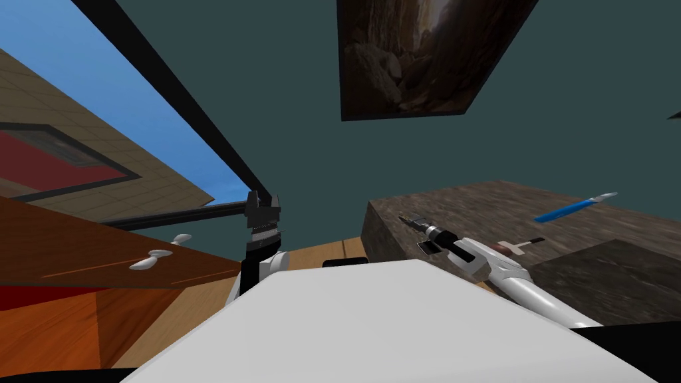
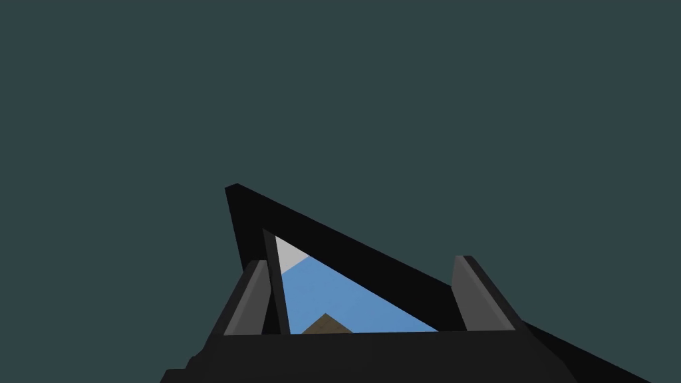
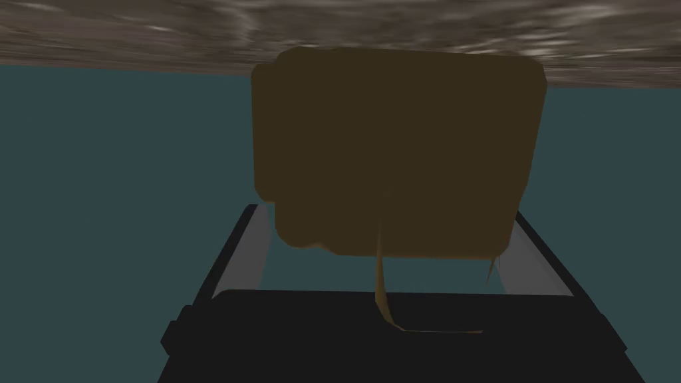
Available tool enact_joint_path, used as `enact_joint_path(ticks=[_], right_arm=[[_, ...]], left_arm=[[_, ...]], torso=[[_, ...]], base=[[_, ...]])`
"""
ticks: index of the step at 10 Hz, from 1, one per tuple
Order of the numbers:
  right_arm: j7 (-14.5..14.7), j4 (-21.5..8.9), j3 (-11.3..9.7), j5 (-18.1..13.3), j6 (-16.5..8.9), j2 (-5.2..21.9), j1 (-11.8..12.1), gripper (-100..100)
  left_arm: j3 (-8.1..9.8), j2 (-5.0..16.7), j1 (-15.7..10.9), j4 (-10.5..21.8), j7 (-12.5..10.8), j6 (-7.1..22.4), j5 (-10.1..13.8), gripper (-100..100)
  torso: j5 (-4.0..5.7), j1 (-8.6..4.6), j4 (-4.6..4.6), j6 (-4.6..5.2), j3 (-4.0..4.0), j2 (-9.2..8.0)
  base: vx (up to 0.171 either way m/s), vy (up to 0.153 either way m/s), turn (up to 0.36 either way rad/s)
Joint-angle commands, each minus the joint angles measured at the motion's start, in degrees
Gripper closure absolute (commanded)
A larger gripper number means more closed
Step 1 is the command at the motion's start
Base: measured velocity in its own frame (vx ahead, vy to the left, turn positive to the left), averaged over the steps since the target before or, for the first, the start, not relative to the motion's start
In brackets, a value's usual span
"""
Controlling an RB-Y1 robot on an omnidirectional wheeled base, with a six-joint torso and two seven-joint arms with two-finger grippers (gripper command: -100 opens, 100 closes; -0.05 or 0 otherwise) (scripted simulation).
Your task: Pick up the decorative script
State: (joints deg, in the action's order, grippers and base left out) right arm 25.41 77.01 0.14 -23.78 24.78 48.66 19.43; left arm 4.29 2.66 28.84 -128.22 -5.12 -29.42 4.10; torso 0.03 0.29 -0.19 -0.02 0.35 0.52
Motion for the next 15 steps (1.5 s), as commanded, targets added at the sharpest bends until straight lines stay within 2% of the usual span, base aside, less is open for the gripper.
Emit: enact_joint_path(ticks=[1, 4, 7, 11, 12, 15], right_arm=[[0.2, -1.3, -0.5, 0.8, 1.1, 1.8, -0.6, -100], [0.4, -4.2, -2.0, 2.5, 3.5, 6.3, -1.6, -100], [0.2, -7.5, -4.9, 4.3, 6.1, 11.6, -2.7, -100], [-1.1, -11.9, -10.8, 6.5, 9.4, 18.6, -4.5, -100], [-1.1, -11.9, -10.8, 6.5, 9.4, 19.3, -4.5, -100], [-3.0, -14.9, -16.1, 7.9, 11.5, 24.9, -5.9, -100]], left_arm=[[0.00, 0.0, 0.0, 0.0, 0.0, 0.0, 0.0, 0], [0.00, 0.0, 0.0, 0.0, 0.0, 0.0, 0.0, 0], [0.00, 0.0, 0.0, 0.0, 0.0, 0.0, 0.0, 0], [0.00, 0.0, 0.0, 0.0, 0.0, 0.0, 0.0, 0], [0.00, 0.0, 0.0, 0.0, 0.0, 0.0, 0.0, 0], [0.00, 0.0, 0.0, 0.0, 0.0, 0.0, 0.0, 0]], torso=[[0.00, 0.00, 0.00, 0.00, 0.00, 0.00], [-0.01, 0.03, 0.00, -0.01, -0.01, -0.03], [-0.02, 0.10, -0.04, -0.01, 0.12, 0.20], [-0.02, 0.10, -0.03, 0.00, 0.07, 0.11], [-0.02, 0.05, -0.04, 0.00, 0.08, 0.13], [0.02, -0.09, 0.02, 0.02, -0.06, -0.12]], base=[[0.091, 0.096, 0.053], [0.108, 0.108, 0.081], [0.151, 0.119, 0.085], [0.134, 0.117, 0.093], [0.091, 0.058, 0.026], [0.083, 0.070, 0.074]])
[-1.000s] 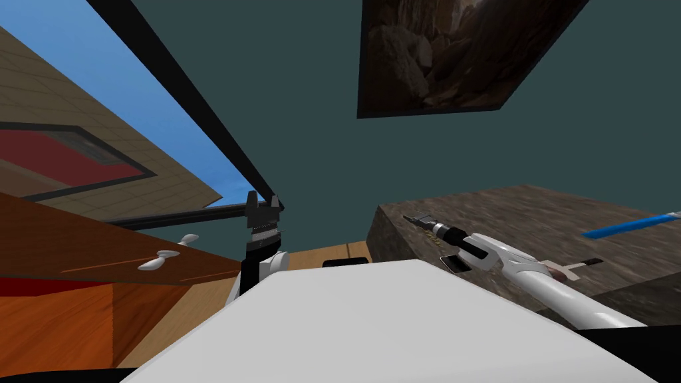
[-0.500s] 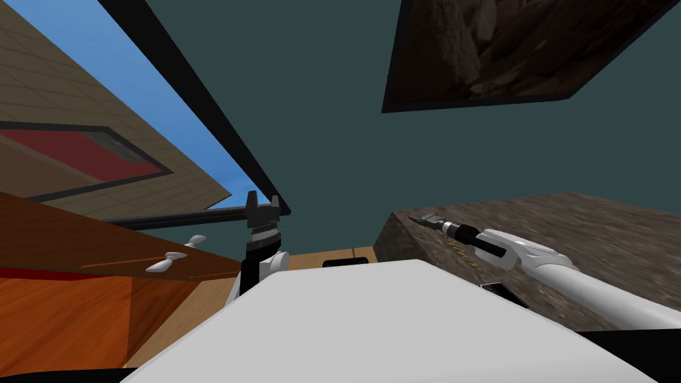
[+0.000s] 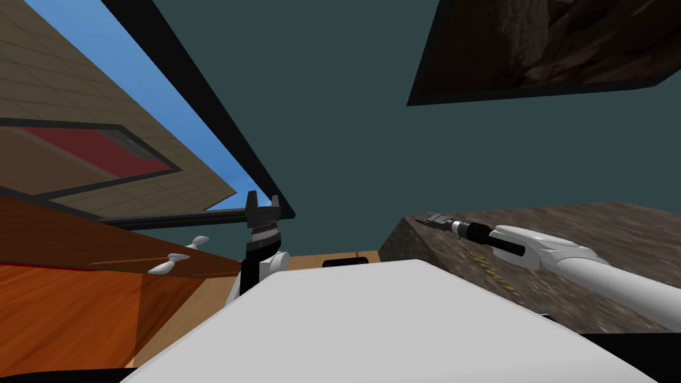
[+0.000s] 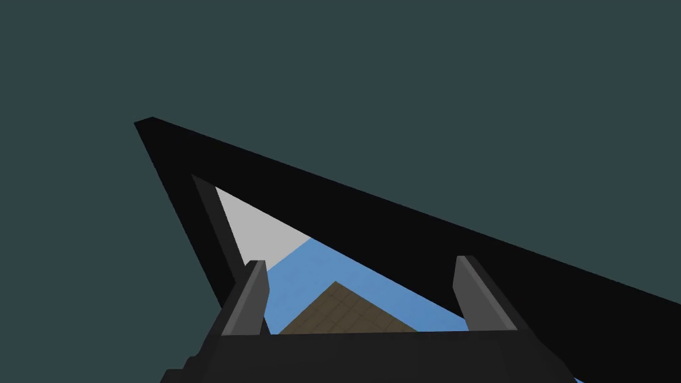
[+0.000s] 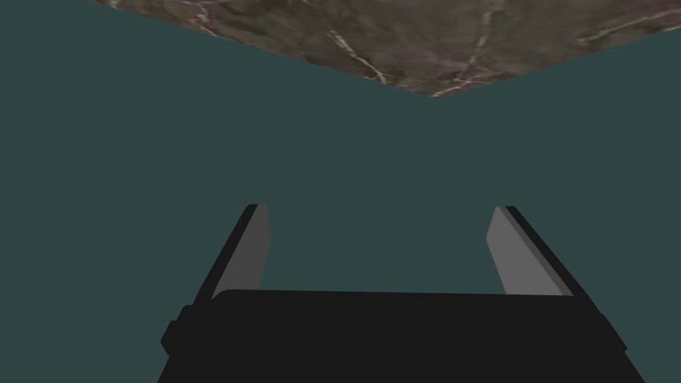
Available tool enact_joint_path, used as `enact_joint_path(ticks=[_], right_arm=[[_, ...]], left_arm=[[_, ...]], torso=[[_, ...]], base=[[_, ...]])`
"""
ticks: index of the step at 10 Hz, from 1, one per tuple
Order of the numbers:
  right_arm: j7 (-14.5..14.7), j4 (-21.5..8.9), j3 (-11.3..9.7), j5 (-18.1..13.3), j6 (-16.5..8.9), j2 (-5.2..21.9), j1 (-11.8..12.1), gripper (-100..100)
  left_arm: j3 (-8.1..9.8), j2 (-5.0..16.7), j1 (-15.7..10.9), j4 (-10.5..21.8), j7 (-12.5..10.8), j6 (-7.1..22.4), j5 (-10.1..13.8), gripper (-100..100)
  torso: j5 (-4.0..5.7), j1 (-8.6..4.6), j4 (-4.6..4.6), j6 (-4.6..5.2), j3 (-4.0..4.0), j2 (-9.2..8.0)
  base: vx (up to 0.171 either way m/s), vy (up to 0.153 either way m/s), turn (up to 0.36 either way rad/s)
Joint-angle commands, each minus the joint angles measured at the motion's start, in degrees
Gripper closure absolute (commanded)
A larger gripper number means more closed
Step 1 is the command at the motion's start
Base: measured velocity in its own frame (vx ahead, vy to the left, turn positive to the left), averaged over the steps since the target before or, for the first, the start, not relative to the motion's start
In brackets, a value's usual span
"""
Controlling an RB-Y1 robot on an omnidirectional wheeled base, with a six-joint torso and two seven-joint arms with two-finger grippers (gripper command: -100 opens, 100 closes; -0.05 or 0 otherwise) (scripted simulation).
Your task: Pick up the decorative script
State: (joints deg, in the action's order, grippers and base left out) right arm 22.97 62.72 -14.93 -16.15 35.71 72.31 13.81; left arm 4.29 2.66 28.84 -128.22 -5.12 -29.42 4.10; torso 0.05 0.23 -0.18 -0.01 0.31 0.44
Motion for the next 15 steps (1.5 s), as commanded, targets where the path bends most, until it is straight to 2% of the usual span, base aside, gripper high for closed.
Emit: enact_joint_path(ticks=[1, 3, 4, 6, 7, 9, 10, 11, 12, 13, 14, 15], right_arm=[[-0.6, -0.6, -1.7, 0.3, 0.6, 1.3, -0.3, -100], [-2.3, -2.5, -5.4, 1.1, 1.7, 4.9, -1.3, -100], [-2.3, -2.5, -6.2, 1.1, 1.7, 4.9, -1.3, -100], [-4.4, -4.1, -10.4, 1.7, 2.5, 8.3, -2.4, -100], [-4.4, -4.1, -11.2, 1.7, 2.5, 8.3, -2.4, -100], [-6.7, -5.6, -15.1, 2.1, 3.0, 11.5, -3.4, -100], [-6.7, -5.6, -16.4, 2.1, 3.0, 11.5, -3.4, -100], [-7.9, -6.3, -18.5, 2.3, 3.2, 13.0, -3.9, -100], [-7.9, -6.3, -19.1, 2.3, 3.2, 13.0, -3.9, -100], [-9.2, -6.9, -21.1, 2.4, 3.3, 14.4, -4.4, -100], [-9.2, -6.9, -21.8, 2.4, 3.3, 14.4, -4.4, -100], [-10.4, -7.4, -23.9, 2.4, 3.4, 15.7, -4.8, -100]], left_arm=[[0.00, 0.0, 0.0, 0.0, 0.0, 0.0, 0.0, 0], [0.00, 0.0, 0.0, 0.0, 0.0, 0.0, 0.0, 0], [0.00, 0.0, 0.0, 0.0, 0.0, 0.0, 0.0, 0], [0.00, 0.0, 0.0, 0.0, 0.0, 0.0, 0.0, 0], [0.00, 0.0, 0.0, 0.0, 0.0, 0.0, 0.0, 0], [0.01, 0.0, 0.0, 0.0, 0.0, 0.0, 0.0, 0], [0.01, 0.0, 0.0, 0.0, 0.0, 0.0, 0.0, 0], [-0.03, 0.0, 0.0, 0.0, 0.0, 0.0, 0.0, 0], [-0.03, 0.0, 0.0, 0.0, 0.0, 0.0, 0.0, 0], [-0.03, 0.0, 0.0, 0.0, 0.0, 0.0, 0.0, 0], [-0.03, 0.0, 0.0, 0.0, 0.0, 0.0, 0.0, 0], [-0.03, 0.0, 0.0, 0.0, 0.0, 0.0, 0.0, 0]], torso=[[0.00, 0.00, 0.00, 0.00, 0.00, 0.00], [0.02, -0.11, 0.03, 0.03, -0.07, -0.12], [0.02, -0.08, 0.02, 0.01, -0.05, -0.09], [0.05, -0.17, 0.05, 0.03, -0.13, -0.23], [0.04, -0.17, 0.05, 0.04, -0.13, -0.23], [0.06, -0.25, 0.06, 0.04, -0.16, -0.29], [0.06, -0.26, 0.07, 0.04, -0.17, -0.30], [0.09, -0.25, 0.08, 0.07, -0.18, -0.30], [0.07, -0.23, 0.09, 0.07, -0.17, -0.29], [0.09, -0.24, 0.08, 0.07, -0.17, -0.29], [0.08, -0.24, 0.09, 0.06, -0.18, -0.30], [0.09, -0.25, 0.09, 0.07, -0.18, -0.31]], base=[[0.067, 0.055, 0.035], [0.072, 0.052, 0.054], [0.050, 0.038, 0.024], [0.039, 0.033, 0.046], [0.038, 0.019, 0.015], [0.027, 0.012, 0.030], [0.016, 0.006, 0.016], [0.009, 0.003, 0.012], [0.007, 0.001, 0.005], [0.004, 0.001, 0.012], [0.000, 0.000, 0.000], [0.000, 0.000, 0.000]])
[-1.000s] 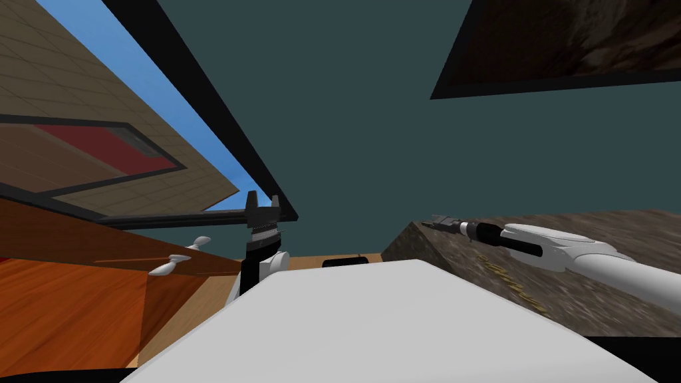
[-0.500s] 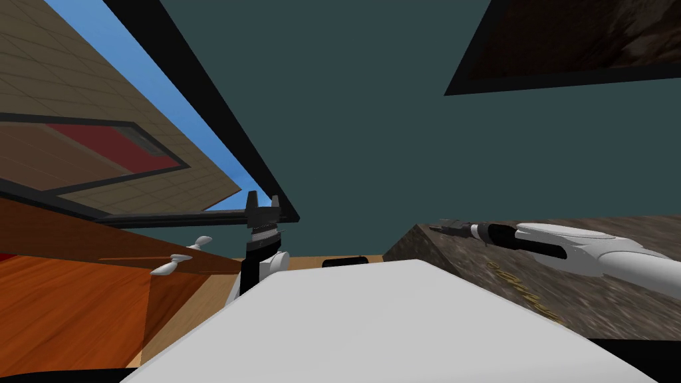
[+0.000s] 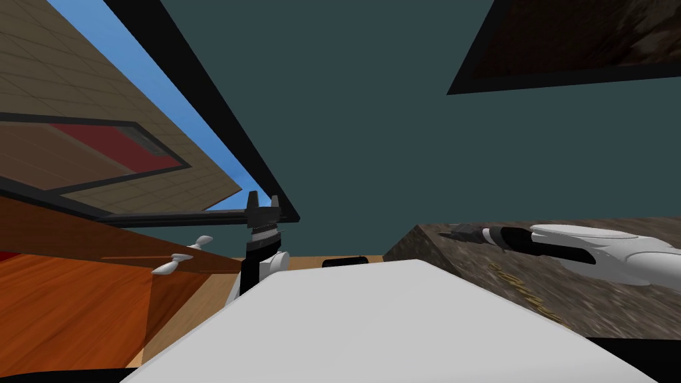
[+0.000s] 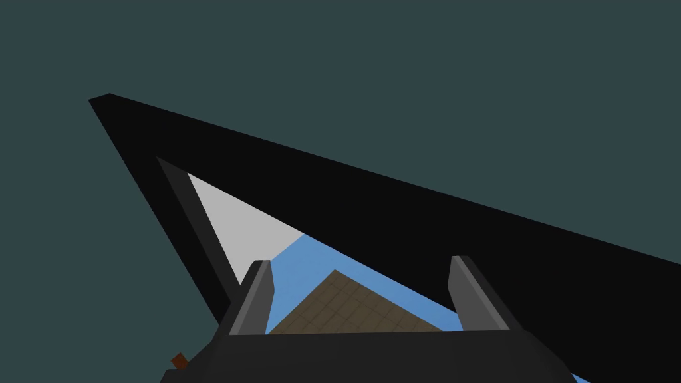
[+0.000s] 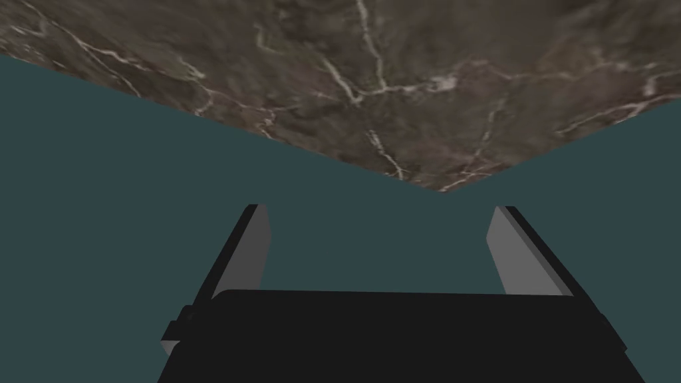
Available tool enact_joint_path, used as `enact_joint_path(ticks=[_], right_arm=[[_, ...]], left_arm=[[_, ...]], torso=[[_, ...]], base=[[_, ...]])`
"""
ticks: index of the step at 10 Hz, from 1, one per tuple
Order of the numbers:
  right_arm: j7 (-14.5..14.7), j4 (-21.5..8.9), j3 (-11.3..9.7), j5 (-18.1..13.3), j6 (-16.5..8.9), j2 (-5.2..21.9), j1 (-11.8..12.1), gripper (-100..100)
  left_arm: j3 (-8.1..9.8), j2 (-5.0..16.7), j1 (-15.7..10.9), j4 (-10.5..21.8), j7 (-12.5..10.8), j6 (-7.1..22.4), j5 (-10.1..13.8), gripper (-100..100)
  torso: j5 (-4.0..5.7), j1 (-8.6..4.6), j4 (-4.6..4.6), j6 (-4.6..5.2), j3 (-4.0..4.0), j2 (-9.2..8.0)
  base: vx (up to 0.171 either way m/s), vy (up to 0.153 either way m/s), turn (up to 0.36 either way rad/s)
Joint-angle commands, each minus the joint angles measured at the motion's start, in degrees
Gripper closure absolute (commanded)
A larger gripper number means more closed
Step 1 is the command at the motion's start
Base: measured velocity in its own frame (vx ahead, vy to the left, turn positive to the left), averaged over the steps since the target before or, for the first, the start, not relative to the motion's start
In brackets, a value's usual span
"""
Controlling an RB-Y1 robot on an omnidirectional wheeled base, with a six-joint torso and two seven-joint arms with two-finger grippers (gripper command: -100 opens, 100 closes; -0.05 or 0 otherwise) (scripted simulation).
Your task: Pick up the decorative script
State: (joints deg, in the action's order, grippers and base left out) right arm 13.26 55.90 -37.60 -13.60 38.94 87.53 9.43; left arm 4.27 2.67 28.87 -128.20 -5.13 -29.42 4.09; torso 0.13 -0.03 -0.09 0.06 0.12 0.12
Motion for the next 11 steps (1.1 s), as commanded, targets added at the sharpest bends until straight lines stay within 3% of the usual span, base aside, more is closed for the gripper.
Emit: enact_joint_path(ticks=[1, 3, 5, 6, 7, 11], right_arm=[[-0.7, -0.6, -1.8, -0.1, 0.2, 0.5, -0.4, -100], [-3.3, -1.4, -6.1, 0.0, 0.2, 2.8, -1.3, -100], [-4.5, -1.7, -9.2, -0.1, 0.2, 3.8, -1.7, -100], [-4.5, -1.7, -9.6, -0.1, 0.2, 3.8, -1.7, -100], [-5.8, -1.8, -12.0, -0.1, 0.2, 4.8, -2.0, -100], [-9.0, -2.0, -18.0, -0.3, 0.1, 7.1, -2.9, -100]], left_arm=[[0.00, 0.0, 0.0, 0.0, 0.0, 0.0, 0.0, 0], [0.00, 0.0, 0.0, 0.0, 0.0, 0.0, 0.0, 0], [0.00, 0.0, 0.0, 0.0, 0.0, 0.0, 0.0, 0], [0.00, 0.0, 0.0, 0.0, 0.0, 0.0, 0.0, 0], [0.00, 0.0, 0.0, 0.0, 0.0, 0.0, 0.0, 0], [0.00, 0.0, 0.0, 0.0, 0.0, 0.0, 0.0, 0]], torso=[[0.00, 0.00, 0.00, 0.00, 0.00, 0.00], [0.00, -0.01, 0.01, 0.00, -0.01, -0.03], [0.02, -0.02, 0.02, 0.00, -0.04, -0.07], [0.01, -0.01, 0.02, 0.01, -0.05, -0.08], [0.02, -0.01, 0.02, 0.00, -0.04, -0.07], [0.01, -0.01, 0.03, 0.01, -0.07, -0.12]], base=[[-0.004, -0.005, 0.002], [-0.014, -0.008, 0.004], [-0.019, -0.006, -0.003], [-0.017, -0.005, -0.002], [-0.020, -0.005, -0.003], [-0.031, -0.008, -0.009]])
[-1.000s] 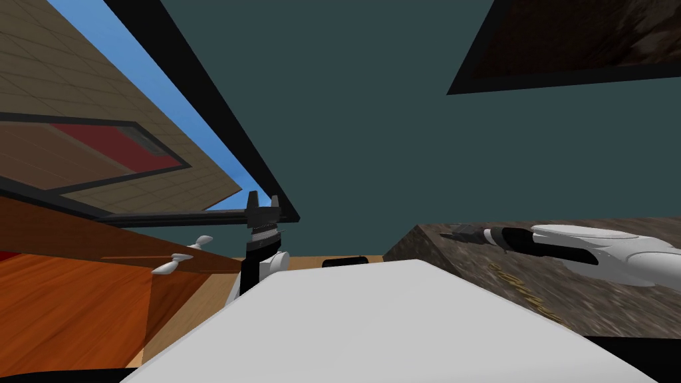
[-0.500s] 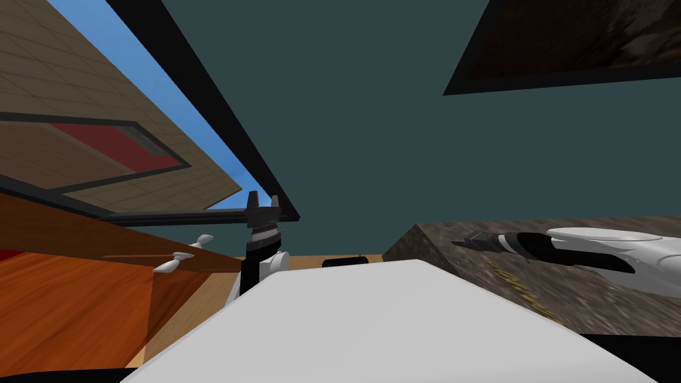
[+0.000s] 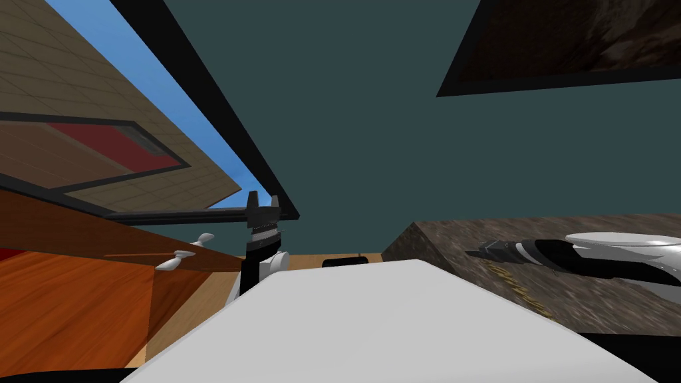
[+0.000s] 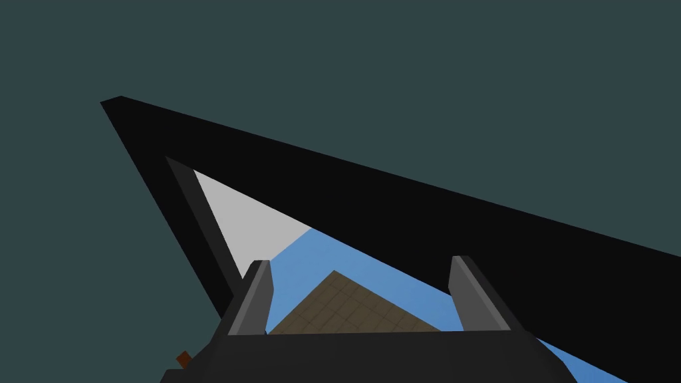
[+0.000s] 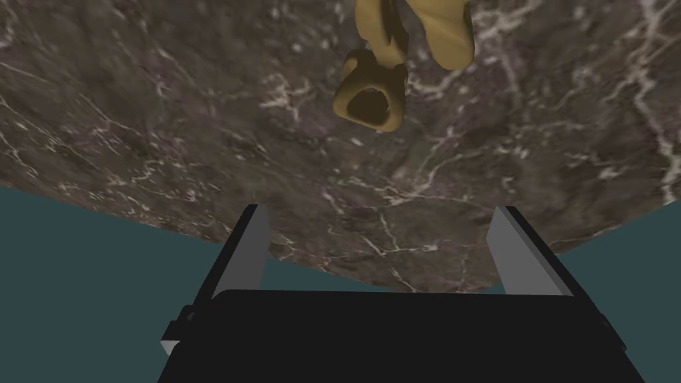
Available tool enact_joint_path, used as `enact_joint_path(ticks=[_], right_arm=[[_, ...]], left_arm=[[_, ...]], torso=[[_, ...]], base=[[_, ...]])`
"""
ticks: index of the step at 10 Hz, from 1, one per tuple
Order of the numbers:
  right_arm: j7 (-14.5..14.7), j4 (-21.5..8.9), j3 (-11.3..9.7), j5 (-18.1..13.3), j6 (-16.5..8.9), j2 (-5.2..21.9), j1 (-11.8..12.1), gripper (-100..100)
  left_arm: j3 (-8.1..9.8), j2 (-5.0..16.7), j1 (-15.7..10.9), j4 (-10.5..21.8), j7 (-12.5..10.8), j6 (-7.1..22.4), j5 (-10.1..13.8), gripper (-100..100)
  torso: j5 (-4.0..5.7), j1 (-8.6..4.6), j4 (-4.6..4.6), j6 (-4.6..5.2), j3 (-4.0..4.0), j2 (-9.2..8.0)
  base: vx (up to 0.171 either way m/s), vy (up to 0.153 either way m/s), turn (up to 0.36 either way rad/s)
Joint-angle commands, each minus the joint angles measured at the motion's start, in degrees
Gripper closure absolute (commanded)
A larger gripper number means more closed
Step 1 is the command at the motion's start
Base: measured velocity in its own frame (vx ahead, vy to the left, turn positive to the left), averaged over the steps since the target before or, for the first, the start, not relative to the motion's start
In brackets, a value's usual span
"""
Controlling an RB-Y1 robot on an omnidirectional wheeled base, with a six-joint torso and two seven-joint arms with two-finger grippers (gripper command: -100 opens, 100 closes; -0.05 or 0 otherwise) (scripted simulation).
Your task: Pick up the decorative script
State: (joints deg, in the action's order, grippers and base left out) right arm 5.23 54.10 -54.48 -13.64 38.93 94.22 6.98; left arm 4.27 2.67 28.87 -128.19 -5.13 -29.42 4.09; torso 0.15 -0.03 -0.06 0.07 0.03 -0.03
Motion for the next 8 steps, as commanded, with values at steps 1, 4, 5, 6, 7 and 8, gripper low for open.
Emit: enact_joint_path(ticks=[1, 4, 5, 6, 7, 8], right_arm=[[-1.0, -0.2, -1.8, -0.3, 0.1, 0.4, -0.4, -100], [-3.5, 0.1, -6.7, -0.6, -0.1, 1.8, -1.0, -100], [-4.1, 0.3, -7.9, -0.7, -0.1, 2.2, -1.1, -100], [-4.5, 0.4, -8.8, -0.8, -0.2, 2.4, -1.3, -100], [-5.0, 0.5, -9.7, -0.8, -0.2, 2.7, -1.4, -100], [-4.5, 0.7, -9.0, -0.5, -0.1, 2.8, -1.0, -100]], left_arm=[[0.00, 0.0, 0.0, 0.0, 0.0, 0.0, 0.0, 0], [0.00, 0.0, 0.0, 0.0, 0.0, 0.0, 0.0, 0], [0.00, 0.0, 0.0, 0.0, 0.0, 0.0, 0.0, 0], [0.00, 0.0, 0.0, 0.0, 0.0, 0.0, 0.0, 0], [0.00, 0.0, 0.0, 0.0, 0.0, 0.0, 0.0, 0], [0.00, 0.0, 0.0, 0.0, 0.0, 0.0, 0.0, 0]], torso=[[0.00, 0.00, 0.00, 0.00, 0.00, 0.00], [0.00, 0.01, 0.00, 0.01, 0.00, 0.00], [-0.01, 0.03, 0.01, 0.00, -0.01, -0.02], [-0.01, 0.03, 0.01, 0.00, -0.01, -0.01], [0.00, 0.01, 0.00, -0.01, 0.00, 0.01], [0.00, 0.00, 0.00, -0.01, 0.02, 0.03]], base=[[-0.030, -0.001, -0.005], [-0.036, 0.000, -0.011], [-0.037, 0.002, -0.010], [-0.032, -0.006, -0.009], [-0.026, -0.008, -0.005], [-0.011, -0.003, -0.003]])
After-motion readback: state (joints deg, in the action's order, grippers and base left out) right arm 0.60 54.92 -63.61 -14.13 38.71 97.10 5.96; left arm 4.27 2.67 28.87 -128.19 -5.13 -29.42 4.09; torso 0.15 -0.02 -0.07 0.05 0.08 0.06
